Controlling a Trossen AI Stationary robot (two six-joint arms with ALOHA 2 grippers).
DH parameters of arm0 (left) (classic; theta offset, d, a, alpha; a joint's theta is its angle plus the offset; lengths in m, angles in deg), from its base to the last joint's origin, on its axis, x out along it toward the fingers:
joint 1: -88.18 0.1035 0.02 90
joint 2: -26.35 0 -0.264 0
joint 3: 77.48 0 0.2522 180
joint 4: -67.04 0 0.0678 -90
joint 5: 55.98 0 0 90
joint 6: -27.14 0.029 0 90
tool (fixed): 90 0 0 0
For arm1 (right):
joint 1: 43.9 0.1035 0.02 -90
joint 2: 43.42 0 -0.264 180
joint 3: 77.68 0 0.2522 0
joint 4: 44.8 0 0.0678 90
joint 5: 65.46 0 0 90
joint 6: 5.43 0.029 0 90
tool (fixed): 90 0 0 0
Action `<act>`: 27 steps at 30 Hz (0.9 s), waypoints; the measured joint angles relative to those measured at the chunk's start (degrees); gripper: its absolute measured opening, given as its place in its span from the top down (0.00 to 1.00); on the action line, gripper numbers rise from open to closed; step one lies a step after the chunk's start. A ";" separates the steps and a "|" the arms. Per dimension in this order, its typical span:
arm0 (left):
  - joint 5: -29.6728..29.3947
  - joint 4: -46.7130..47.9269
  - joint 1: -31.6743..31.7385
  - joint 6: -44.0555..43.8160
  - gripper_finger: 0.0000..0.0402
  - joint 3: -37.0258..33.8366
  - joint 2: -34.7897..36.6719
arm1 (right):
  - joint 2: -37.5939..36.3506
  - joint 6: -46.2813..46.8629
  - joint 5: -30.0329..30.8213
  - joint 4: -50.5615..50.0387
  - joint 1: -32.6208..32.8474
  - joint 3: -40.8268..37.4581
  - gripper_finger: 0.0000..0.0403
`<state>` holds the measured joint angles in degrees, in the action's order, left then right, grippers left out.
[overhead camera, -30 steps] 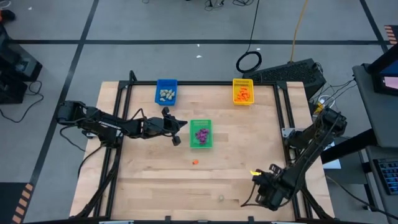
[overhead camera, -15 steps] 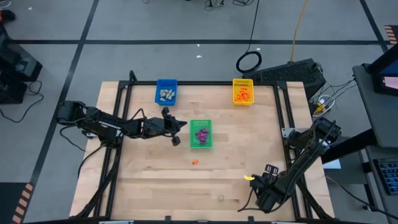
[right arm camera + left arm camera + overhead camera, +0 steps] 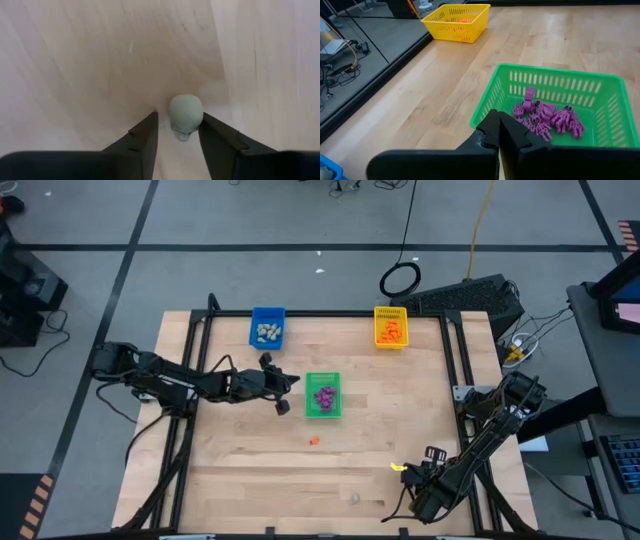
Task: Sort Halloween decoration
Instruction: Put the white skull toy into the blue bin
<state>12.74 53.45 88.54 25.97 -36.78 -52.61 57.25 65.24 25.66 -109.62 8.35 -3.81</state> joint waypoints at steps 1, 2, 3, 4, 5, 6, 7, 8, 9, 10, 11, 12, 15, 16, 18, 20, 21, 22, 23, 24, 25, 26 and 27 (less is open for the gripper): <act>0.00 0.04 0.00 0.00 1.00 0.00 0.00 | 0.00 -0.16 -0.19 0.04 -0.14 0.00 0.70; 0.00 0.04 0.00 0.00 1.00 0.00 0.00 | 0.00 -0.52 -0.32 0.11 -0.37 0.00 0.73; 0.00 0.07 0.00 0.00 1.00 0.00 0.00 | 0.02 -1.07 -0.50 0.19 -0.55 0.00 0.75; 0.00 0.07 0.00 0.02 1.00 0.00 0.00 | 0.02 -1.60 -0.66 0.25 -0.82 0.00 0.78; 0.00 0.07 0.00 0.02 1.00 0.00 0.00 | 0.04 -2.26 -0.86 0.24 -1.04 0.02 0.80; 0.00 0.09 0.00 0.02 1.00 0.00 0.00 | 0.04 -2.75 -0.96 0.15 -1.24 0.02 0.83; 0.00 0.15 0.00 0.02 1.00 0.00 0.00 | -0.05 -3.14 -0.98 0.04 -1.39 0.01 0.86; 0.00 0.29 0.00 0.02 1.00 0.00 0.00 | -0.12 -3.62 -0.90 -0.09 -1.55 0.00 0.88; 0.00 0.45 0.00 0.02 1.00 0.00 0.00 | -0.30 -3.86 -0.72 -0.36 -1.64 -0.03 0.90; -0.03 0.65 0.00 0.02 1.00 0.00 0.00 | -0.60 -3.91 -0.31 -0.49 -1.73 -0.11 0.92; -0.07 0.72 0.00 0.02 1.00 0.00 0.00 | -0.88 -3.93 0.38 -0.60 -1.83 -0.15 0.93; -0.26 0.72 0.00 0.02 1.00 0.00 0.00 | -1.18 -3.94 0.76 -0.82 -2.06 -0.07 0.93; -0.33 0.40 0.00 0.02 1.00 0.00 0.00 | -2.96 -4.55 3.34 -0.68 -2.69 0.77 0.93; -0.38 0.28 0.00 0.02 1.00 0.00 0.00 | -3.64 -5.10 4.46 -0.58 -2.94 1.06 0.92; -0.66 -0.06 0.00 0.02 1.00 0.00 0.00 | -4.79 -6.33 6.88 -0.22 -3.63 1.29 0.91; -0.70 -0.66 0.00 0.07 1.00 0.00 0.01 | -6.15 -7.98 9.76 0.63 -4.72 1.44 0.91; -0.70 -0.88 0.00 0.07 1.00 0.00 0.02 | -6.85 -9.10 11.31 1.18 -5.34 1.50 0.91; -0.70 -0.96 0.00 0.07 1.00 0.00 0.02 | -7.42 -10.36 12.96 1.81 -6.08 1.55 0.91; -0.70 -0.92 0.00 0.10 1.00 0.00 0.02 | -7.78 -11.82 14.58 2.37 -6.90 1.55 0.92; -0.70 -0.92 0.00 0.23 1.00 0.00 0.02 | -8.01 -13.30 16.35 2.82 -7.81 1.55 0.92; -0.70 -0.94 0.00 0.30 1.00 0.00 0.02 | -8.07 -14.50 18.19 3.27 -8.80 1.55 0.91; -0.70 -0.94 0.00 0.47 1.00 0.00 0.02 | -8.07 -15.88 20.58 3.74 -9.86 1.55 0.91; -0.76 -0.94 0.00 0.50 1.00 0.00 0.02 | -8.03 -17.35 22.53 4.34 -11.05 1.55 0.91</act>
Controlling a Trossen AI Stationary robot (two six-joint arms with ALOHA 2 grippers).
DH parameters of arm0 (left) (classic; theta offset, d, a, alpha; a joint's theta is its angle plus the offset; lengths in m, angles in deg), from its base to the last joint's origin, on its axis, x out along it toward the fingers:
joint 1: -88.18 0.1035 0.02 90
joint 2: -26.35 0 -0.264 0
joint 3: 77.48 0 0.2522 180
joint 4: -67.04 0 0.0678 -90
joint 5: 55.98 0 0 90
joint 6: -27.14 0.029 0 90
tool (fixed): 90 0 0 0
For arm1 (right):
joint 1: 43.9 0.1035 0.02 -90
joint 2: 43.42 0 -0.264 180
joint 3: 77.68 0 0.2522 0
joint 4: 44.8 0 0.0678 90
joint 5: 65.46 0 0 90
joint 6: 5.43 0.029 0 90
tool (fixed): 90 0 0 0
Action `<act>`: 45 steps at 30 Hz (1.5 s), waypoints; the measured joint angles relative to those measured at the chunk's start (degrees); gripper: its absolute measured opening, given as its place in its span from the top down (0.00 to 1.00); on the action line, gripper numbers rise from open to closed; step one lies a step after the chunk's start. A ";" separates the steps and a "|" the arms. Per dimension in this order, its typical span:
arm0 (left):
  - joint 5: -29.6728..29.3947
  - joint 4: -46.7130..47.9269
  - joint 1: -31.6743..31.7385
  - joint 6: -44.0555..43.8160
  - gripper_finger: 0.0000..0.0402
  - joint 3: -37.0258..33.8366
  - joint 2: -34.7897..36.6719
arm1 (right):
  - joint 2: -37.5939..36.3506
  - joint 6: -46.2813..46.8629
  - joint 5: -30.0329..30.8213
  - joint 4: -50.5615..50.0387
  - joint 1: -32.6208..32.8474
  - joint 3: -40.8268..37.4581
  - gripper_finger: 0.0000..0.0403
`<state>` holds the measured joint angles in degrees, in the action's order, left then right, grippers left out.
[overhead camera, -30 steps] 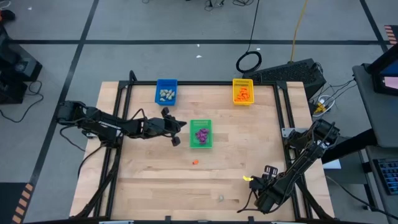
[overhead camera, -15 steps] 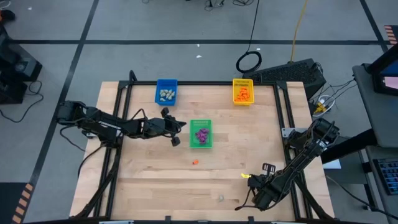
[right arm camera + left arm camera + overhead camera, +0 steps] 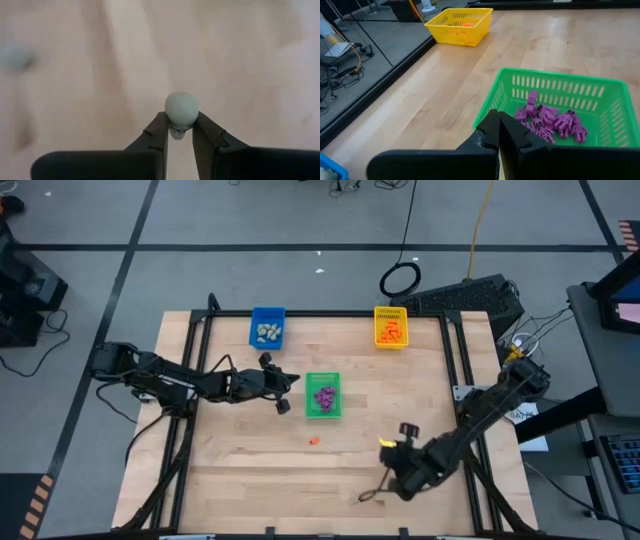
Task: Sort Halloween decoration
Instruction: Put the white skull toy into the blue bin
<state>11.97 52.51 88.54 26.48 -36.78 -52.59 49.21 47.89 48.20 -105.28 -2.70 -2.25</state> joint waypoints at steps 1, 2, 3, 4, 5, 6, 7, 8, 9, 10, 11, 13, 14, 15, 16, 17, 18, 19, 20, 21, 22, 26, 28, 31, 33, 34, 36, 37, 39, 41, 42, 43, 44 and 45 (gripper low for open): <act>-0.28 0.01 0.00 0.02 1.00 0.00 0.01 | 0.17 -1.88 1.81 1.07 -1.27 0.00 0.91; -0.68 0.14 0.00 0.02 1.00 0.00 0.18 | 0.41 -4.24 3.01 2.51 -2.65 -0.09 0.91; -1.09 0.29 0.00 0.03 1.00 -0.07 0.46 | 0.60 -6.72 3.90 4.27 -3.95 -0.23 0.91; -1.58 0.07 0.00 0.07 1.00 -0.25 0.83 | 0.80 -9.26 4.81 6.01 -5.33 -0.26 0.91; -2.11 -0.36 0.00 0.09 1.00 -0.62 1.27 | 0.93 -11.85 5.61 7.92 -6.69 -0.26 0.91; -2.50 -1.28 0.00 0.01 1.00 -1.33 1.67 | 0.95 -14.37 6.52 9.76 -8.03 -0.26 0.91; -2.77 -2.49 0.00 0.00 1.00 -2.32 2.19 | 0.95 -16.91 7.05 11.40 -9.46 -0.26 0.91; -2.93 -3.80 0.00 -0.01 1.00 -3.49 2.83 | 0.95 -19.21 7.84 12.93 -10.69 -0.26 0.91; -3.13 -4.85 0.00 -0.02 1.00 -4.48 3.46 | 0.95 -21.48 8.33 14.46 -12.00 -0.26 0.91; -3.41 -5.70 0.00 -0.04 1.00 -5.35 4.18 | 0.95 -23.68 8.55 15.92 -13.43 -0.27 0.91; -3.54 -6.20 0.00 -0.04 1.00 -6.29 5.04 | 0.95 -25.68 8.85 17.73 -14.78 -0.28 0.91; -3.74 -6.64 0.00 -0.04 1.00 -7.93 6.84 | 0.95 -29.13 9.10 21.42 -17.36 -0.28 0.91; -3.76 -6.66 0.00 -0.04 1.00 -8.51 7.76 | 0.95 -30.78 9.09 23.39 -18.73 -0.28 0.91; -3.74 -6.67 0.00 -0.04 1.00 -9.08 8.85 | 0.95 -32.31 9.03 25.37 -19.99 -0.28 0.91; -3.76 -6.67 0.00 -0.05 1.00 -9.59 10.05 | 0.95 -33.78 8.64 27.45 -21.29 -0.28 0.91; -3.78 -6.88 0.00 -0.02 1.00 -10.01 11.02 | 0.95 -35.17 7.88 29.66 -22.66 -0.28 0.91; -3.76 -7.06 0.00 -0.02 1.00 -10.55 12.08 | 0.95 -36.54 7.73 31.79 -23.87 -0.28 0.91; -3.78 -6.94 0.00 -0.02 1.00 -11.30 13.28 | 0.95 -37.79 7.86 33.80 -25.04 -0.28 0.91; -3.80 -6.86 0.00 -0.09 1.00 -12.05 14.45 | 1.03 -38.87 7.96 36.01 -26.22 -0.28 0.91; -3.80 -6.91 0.00 -0.30 1.00 -12.61 15.29 | 1.40 -39.73 8.03 38.90 -27.37 -0.28 0.91; -3.80 -6.92 0.00 -0.33 1.00 -13.21 16.20 | 1.90 -40.83 8.06 42.12 -28.44 -0.28 0.91; -3.83 -6.94 0.00 -0.42 1.00 -15.09 19.48 | 5.04 -46.30 7.77 53.39 -32.34 -0.28 0.91; -3.86 -6.84 0.00 -0.42 1.00 -15.64 20.55 | 6.91 -47.72 7.76 58.67 -34.24 -0.28 0.91; -3.87 -6.78 0.00 -0.39 1.00 -16.21 21.54 | 9.55 -48.49 7.66 66.37 -36.93 -0.28 0.91; -3.87 -6.71 0.00 -0.39 1.00 -16.44 21.79 | 11.28 -48.97 7.57 71.11 -38.60 -0.28 0.91; -3.88 -6.75 0.00 -0.39 1.00 -16.46 21.79 | 12.13 -49.34 7.45 73.40 -39.37 -0.26 0.91; -4.05 -6.75 0.00 -0.39 1.00 -16.46 21.79 | 13.50 -49.46 6.21 76.64 -40.99 -0.26 0.91; -4.54 -6.78 0.00 -0.39 1.00 -16.46 21.79 | 14.44 -49.04 5.80 78.12 -41.75 0.08 0.91; -6.37 -6.91 0.00 -0.39 1.00 -16.46 21.79 | 16.36 -48.09 4.50 79.06 -43.16 1.76 0.91; -8.62 -7.34 0.00 -0.40 1.00 -16.46 22.05 | 18.67 -48.11 4.27 79.07 -44.15 4.48 0.91; -9.64 -7.28 0.00 -0.42 1.00 -16.46 22.50 | 20.13 -48.21 3.77 79.11 -44.60 6.23 0.91; -10.44 -7.35 0.00 -0.46 1.00 -16.46 22.87 | 21.43 -48.32 2.99 79.08 -45.04 7.89 0.91; -11.31 -7.36 0.00 -0.48 1.00 -16.46 23.30 | 22.77 -48.43 2.45 79.02 -45.39 9.65 0.91; -12.09 -7.00 0.00 -0.46 1.00 -16.46 23.86 | 24.30 -48.59 1.58 78.91 -45.82 11.59 0.91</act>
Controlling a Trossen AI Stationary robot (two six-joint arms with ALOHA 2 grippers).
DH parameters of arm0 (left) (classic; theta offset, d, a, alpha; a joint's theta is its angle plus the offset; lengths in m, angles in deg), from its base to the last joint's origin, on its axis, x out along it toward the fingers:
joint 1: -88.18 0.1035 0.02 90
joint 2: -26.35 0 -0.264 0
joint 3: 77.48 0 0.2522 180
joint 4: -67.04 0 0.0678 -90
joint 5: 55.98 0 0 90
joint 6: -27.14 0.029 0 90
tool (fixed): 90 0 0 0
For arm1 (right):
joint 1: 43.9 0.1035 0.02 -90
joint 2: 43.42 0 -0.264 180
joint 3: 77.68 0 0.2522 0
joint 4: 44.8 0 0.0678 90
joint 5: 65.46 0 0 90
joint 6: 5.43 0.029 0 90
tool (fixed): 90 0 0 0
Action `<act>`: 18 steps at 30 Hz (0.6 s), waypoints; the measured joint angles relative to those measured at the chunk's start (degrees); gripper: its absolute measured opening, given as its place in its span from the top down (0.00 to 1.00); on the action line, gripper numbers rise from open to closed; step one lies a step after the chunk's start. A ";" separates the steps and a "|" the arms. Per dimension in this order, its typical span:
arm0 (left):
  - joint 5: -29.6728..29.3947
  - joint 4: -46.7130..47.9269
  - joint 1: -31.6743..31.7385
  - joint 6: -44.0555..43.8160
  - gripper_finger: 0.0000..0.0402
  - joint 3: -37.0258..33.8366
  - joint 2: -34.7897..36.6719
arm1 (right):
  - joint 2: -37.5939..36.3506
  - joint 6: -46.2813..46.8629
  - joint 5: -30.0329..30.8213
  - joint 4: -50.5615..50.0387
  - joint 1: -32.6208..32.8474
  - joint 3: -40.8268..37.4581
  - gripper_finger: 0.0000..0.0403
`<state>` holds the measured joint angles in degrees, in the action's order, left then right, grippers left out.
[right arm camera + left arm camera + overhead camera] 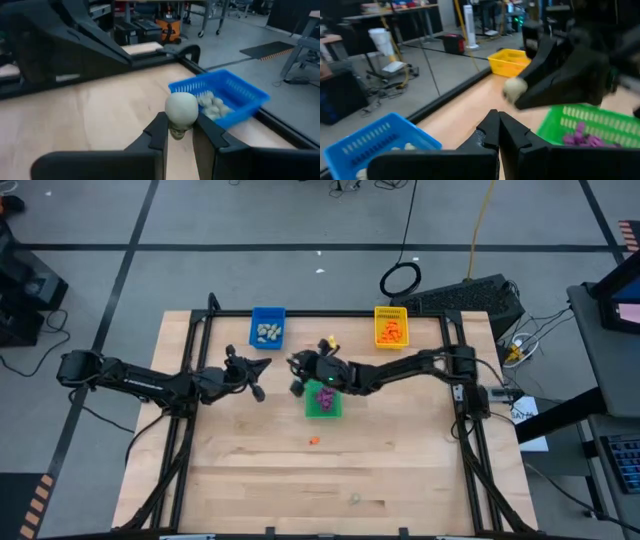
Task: Sort Halloween decoration
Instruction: Put the white skull toy into the blue bin
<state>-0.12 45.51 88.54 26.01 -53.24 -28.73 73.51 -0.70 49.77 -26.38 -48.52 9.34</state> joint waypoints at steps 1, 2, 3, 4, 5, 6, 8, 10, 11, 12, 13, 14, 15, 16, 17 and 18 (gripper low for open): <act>-0.72 0.10 -0.02 0.01 1.00 0.00 0.68 | 1.37 -0.08 -0.11 -0.03 -0.33 2.05 0.91; -1.38 0.10 -0.07 0.02 1.00 0.00 1.36 | 2.60 -0.40 -0.20 -0.66 -0.78 3.89 0.90; -2.02 0.36 -0.14 0.01 1.00 0.01 1.94 | 3.83 -1.05 -0.18 -1.46 -1.21 5.77 0.90; -2.47 1.14 -0.20 0.02 1.00 0.02 2.66 | 5.10 -1.53 -0.14 -1.80 -1.70 7.72 0.90; -2.91 2.26 -0.27 0.04 1.00 0.01 3.44 | 6.24 -1.76 -0.15 -2.10 -2.12 9.36 0.90; -3.43 2.68 -0.43 0.04 1.00 0.00 3.94 | 7.39 -1.93 -0.09 -2.44 -2.54 10.83 0.90; -4.90 4.36 -0.69 0.05 1.00 0.06 5.13 | 9.65 -2.31 -0.13 -2.45 -3.33 13.56 0.90; -7.11 5.30 -1.10 0.05 1.00 0.04 6.14 | 11.58 -2.42 -0.32 -2.44 -4.13 15.83 0.90; -8.48 5.87 -1.34 0.06 1.00 0.04 6.83 | 12.63 -2.41 -0.75 -2.46 -4.60 16.86 0.90; -9.90 6.47 -1.62 0.09 1.00 0.04 7.56 | 13.73 -2.35 -1.54 -2.51 -5.09 18.02 0.90; -10.93 6.47 -1.83 0.07 1.00 0.04 8.15 | 14.58 -1.90 -1.91 -3.10 -5.60 19.21 0.90; -11.58 6.40 -2.02 0.07 1.00 0.04 8.65 | 15.45 -1.44 -2.50 -4.30 -6.09 20.40 0.90; -11.84 6.48 -2.12 0.15 1.00 0.04 9.20 | 16.47 -1.15 -2.91 -4.98 -6.58 21.94 0.90; -11.84 6.53 -2.22 0.37 1.00 0.04 9.76 | 17.33 -1.04 -2.99 -5.89 -7.03 23.45 0.90; -11.85 6.46 -2.33 0.47 1.00 0.04 10.19 | 18.16 -0.98 -2.97 -7.02 -7.44 24.95 0.90; -11.85 6.36 -2.43 0.47 1.00 0.04 10.46 | 18.84 -0.91 -3.03 -8.45 -7.85 26.48 0.90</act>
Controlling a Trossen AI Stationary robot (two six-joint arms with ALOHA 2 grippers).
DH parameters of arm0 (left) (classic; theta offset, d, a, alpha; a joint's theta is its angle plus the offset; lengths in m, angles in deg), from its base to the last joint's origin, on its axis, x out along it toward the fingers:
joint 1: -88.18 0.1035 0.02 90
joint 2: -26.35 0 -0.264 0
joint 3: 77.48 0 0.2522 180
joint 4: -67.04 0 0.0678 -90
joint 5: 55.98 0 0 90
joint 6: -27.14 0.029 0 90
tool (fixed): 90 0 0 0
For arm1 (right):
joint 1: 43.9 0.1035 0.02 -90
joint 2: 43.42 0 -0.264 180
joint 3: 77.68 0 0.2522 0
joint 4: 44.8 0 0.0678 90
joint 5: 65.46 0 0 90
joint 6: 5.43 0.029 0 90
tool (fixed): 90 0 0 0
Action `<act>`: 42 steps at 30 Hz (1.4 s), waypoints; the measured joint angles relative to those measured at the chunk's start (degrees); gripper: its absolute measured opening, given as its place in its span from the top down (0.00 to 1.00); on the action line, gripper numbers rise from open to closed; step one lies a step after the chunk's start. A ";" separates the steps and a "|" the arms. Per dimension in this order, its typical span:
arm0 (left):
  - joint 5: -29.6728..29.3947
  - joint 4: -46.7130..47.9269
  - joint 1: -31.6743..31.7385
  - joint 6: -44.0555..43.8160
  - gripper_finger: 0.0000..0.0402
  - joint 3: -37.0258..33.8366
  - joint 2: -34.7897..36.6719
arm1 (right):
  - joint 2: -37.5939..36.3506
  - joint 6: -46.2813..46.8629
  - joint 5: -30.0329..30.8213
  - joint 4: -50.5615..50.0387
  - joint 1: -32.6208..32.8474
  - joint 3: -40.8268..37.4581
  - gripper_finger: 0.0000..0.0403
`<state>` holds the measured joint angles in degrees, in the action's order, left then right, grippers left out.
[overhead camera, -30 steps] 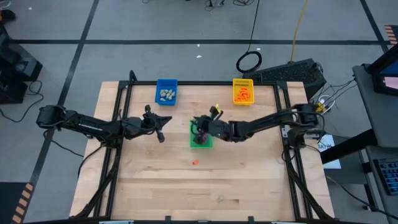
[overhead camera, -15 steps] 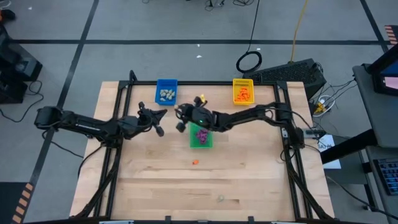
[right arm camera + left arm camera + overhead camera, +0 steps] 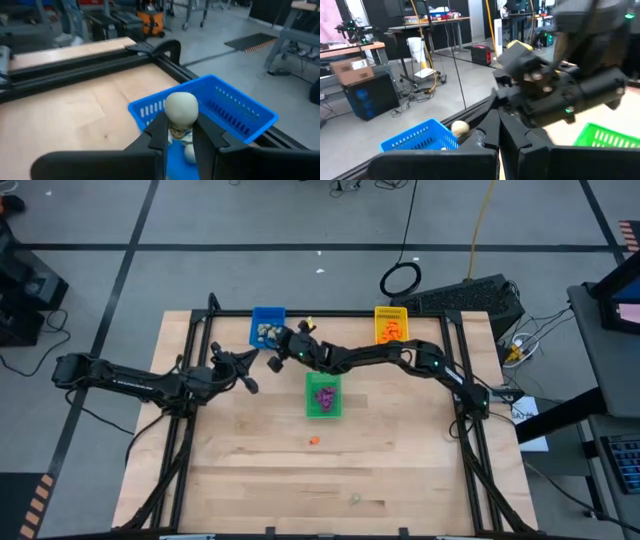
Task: Sort Halloween decoration
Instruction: Put the white skull toy into the blue bin, then put the orange skeleton toy into the yellow bin
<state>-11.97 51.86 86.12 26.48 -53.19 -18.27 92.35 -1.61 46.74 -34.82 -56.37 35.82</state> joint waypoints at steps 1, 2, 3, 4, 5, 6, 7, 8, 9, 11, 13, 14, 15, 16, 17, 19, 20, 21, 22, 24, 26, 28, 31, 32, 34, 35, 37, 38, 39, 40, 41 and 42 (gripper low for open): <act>0.01 0.39 0.00 0.02 1.00 0.00 0.33 | 0.78 0.16 0.01 -1.60 -0.33 1.51 0.90; 0.01 1.08 0.00 0.00 1.00 0.00 0.63 | 1.46 0.41 -0.07 -2.72 -0.71 3.04 0.90; 0.03 1.38 0.00 -0.03 1.00 0.00 0.91 | 2.09 0.70 -0.06 -4.29 -1.03 4.34 0.90; 0.01 1.54 0.00 -0.07 1.00 0.00 1.05 | 2.80 1.06 -0.08 -5.87 -1.36 5.68 0.90; 0.03 1.80 0.00 -0.07 1.00 0.00 1.08 | 3.58 1.37 -0.12 -7.16 -1.67 7.07 0.90; 0.03 2.24 0.00 -0.05 1.00 0.00 1.15 | 4.18 1.46 -0.31 -8.53 -1.99 8.26 0.90; 0.06 2.43 0.00 -0.11 1.00 0.00 1.21 | 4.87 1.50 -0.88 -10.09 -2.23 9.42 0.90; 0.12 2.38 0.00 -0.34 1.00 0.00 1.25 | 5.50 1.68 -1.57 -10.83 -2.55 10.50 0.90; 0.12 2.44 0.00 -0.35 1.00 0.00 1.26 | 5.94 2.33 -1.86 -11.90 -2.76 11.33 0.90; 0.49 2.59 0.00 -0.37 1.00 0.00 1.26 | 6.85 3.81 -3.17 -13.33 -3.24 12.84 0.90; 0.53 2.58 0.00 -0.37 1.00 0.00 1.26 | 7.63 5.08 -4.49 -14.18 -3.65 13.74 0.90; 0.56 2.62 0.00 -0.41 1.00 0.00 1.26 | 7.85 5.73 -4.75 -14.72 -3.79 14.02 0.89; 0.58 2.79 -0.01 -0.41 1.00 0.00 1.26 | 7.89 6.19 -4.76 -15.48 -3.94 14.03 0.88; 0.58 2.95 -0.04 -0.43 1.00 0.00 1.26 | 7.89 6.68 -4.60 -15.90 -4.01 14.03 0.87; 0.61 3.11 -0.04 -0.42 1.00 0.00 1.26 | 7.86 7.03 -4.53 -16.14 -4.11 14.03 0.85; 0.77 3.39 -0.04 -0.47 1.00 0.00 1.26 | 7.84 7.29 -4.51 -16.33 -4.35 14.09 0.81; 0.77 3.64 -0.04 -0.51 1.00 0.00 1.26 | 7.84 7.29 -4.52 -16.42 -4.42 14.10 0.79; 0.77 3.96 -0.04 -0.51 1.00 0.00 1.26 | 7.84 7.29 -4.53 -16.54 -4.46 14.09 0.77; 0.77 4.39 -0.04 -0.51 1.00 0.00 1.26 | 7.84 7.30 -4.54 -16.68 -4.50 14.10 0.75; 0.77 5.04 -0.04 -0.52 1.00 0.00 1.26 | 7.84 7.29 -4.53 -16.80 -4.49 14.10 0.70; 0.77 5.66 -0.04 -0.54 1.00 0.00 1.26 | 7.75 6.87 -4.54 -16.86 -4.46 14.10 0.67; 0.77 5.73 -0.04 -0.91 1.00 0.00 1.26 | 7.21 6.16 -4.53 -17.45 -4.43 14.08 0.64; 0.77 5.97 0.00 -1.88 1.00 0.00 1.26 | 5.48 5.83 -4.53 -18.07 -4.36 14.06 0.61; 0.77 6.00 0.00 -1.93 1.00 0.00 1.26 | 4.84 5.38 -4.55 -18.19 -4.33 14.08 0.60; 0.92 6.02 0.00 -1.95 1.00 0.00 1.26 | 3.51 4.31 -4.40 -19.52 -4.27 14.08 0.60; 1.39 6.01 0.00 -1.95 1.00 0.00 1.26 | 3.11 4.05 -4.18 -19.68 -4.22 14.08 0.61; 2.52 6.02 0.00 -1.96 1.00 0.00 1.26 | 2.47 3.50 -4.25 -19.73 -4.15 14.08 0.64; 2.92 6.02 0.00 -1.97 1.00 0.00 1.26 | 2.36 3.10 -4.29 -19.71 -4.15 14.08 0.67; 3.48 6.02 0.00 -1.95 1.00 0.00 1.26 | 2.27 2.92 -4.31 -19.53 -4.13 14.08 0.70; 3.97 6.02 0.00 -1.95 1.00 0.00 1.26 | 2.27 2.88 -4.33 -19.36 -4.11 14.08 0.74; 4.12 6.02 0.00 -1.95 1.00 0.00 1.26 | 2.27 2.97 -4.34 -19.29 -4.11 14.08 0.78; 4.64 6.00 0.00 -1.97 1.00 0.00 1.26 | 2.27 3.21 -4.42 -19.35 -4.05 14.06 0.83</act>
<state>-7.33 57.87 86.12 24.51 -53.19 -17.00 94.62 1.60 42.32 -54.17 -60.42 49.88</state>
